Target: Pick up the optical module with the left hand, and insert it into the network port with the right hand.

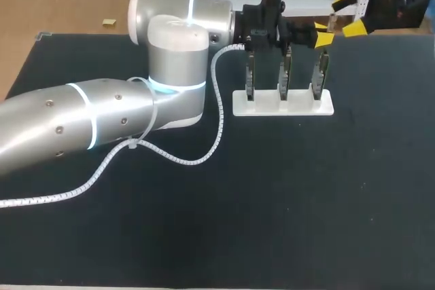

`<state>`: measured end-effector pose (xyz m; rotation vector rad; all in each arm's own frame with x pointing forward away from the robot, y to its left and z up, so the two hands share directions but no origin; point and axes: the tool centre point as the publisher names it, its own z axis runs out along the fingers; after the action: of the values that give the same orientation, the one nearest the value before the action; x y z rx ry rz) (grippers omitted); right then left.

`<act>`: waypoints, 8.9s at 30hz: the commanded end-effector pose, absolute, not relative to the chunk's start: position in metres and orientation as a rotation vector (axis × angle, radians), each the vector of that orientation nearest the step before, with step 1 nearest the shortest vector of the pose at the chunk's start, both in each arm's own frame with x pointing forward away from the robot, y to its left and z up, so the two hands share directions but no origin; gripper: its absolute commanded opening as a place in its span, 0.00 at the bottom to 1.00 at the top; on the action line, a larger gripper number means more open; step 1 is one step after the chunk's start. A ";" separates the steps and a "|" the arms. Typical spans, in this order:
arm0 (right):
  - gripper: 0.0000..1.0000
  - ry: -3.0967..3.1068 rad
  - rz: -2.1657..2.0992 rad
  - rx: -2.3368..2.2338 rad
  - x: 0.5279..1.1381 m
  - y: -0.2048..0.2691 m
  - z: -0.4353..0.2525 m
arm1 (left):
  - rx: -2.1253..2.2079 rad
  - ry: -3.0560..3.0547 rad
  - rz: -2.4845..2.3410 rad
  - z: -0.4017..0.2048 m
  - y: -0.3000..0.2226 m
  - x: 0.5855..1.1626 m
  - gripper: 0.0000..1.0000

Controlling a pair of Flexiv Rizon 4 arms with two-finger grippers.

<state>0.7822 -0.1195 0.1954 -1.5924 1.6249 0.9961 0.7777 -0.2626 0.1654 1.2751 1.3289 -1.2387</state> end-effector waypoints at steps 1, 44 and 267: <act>1.00 1.631 0.989 -1.598 0.782 -0.114 0.196 | 1.277 1.327 -1.241 0.165 -0.263 0.780 0.00; 0.00 1.679 0.920 -1.615 0.784 -0.101 0.195 | 1.277 1.327 -1.241 0.165 -0.263 0.780 0.00; 0.00 1.702 0.809 -1.606 0.778 -0.098 0.168 | 1.671 1.619 -0.996 0.121 -0.235 0.758 1.00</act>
<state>0.7792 -0.0989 0.1690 -1.6069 1.6996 0.8129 0.7560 -0.2340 0.1204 1.6659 1.6165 -0.9950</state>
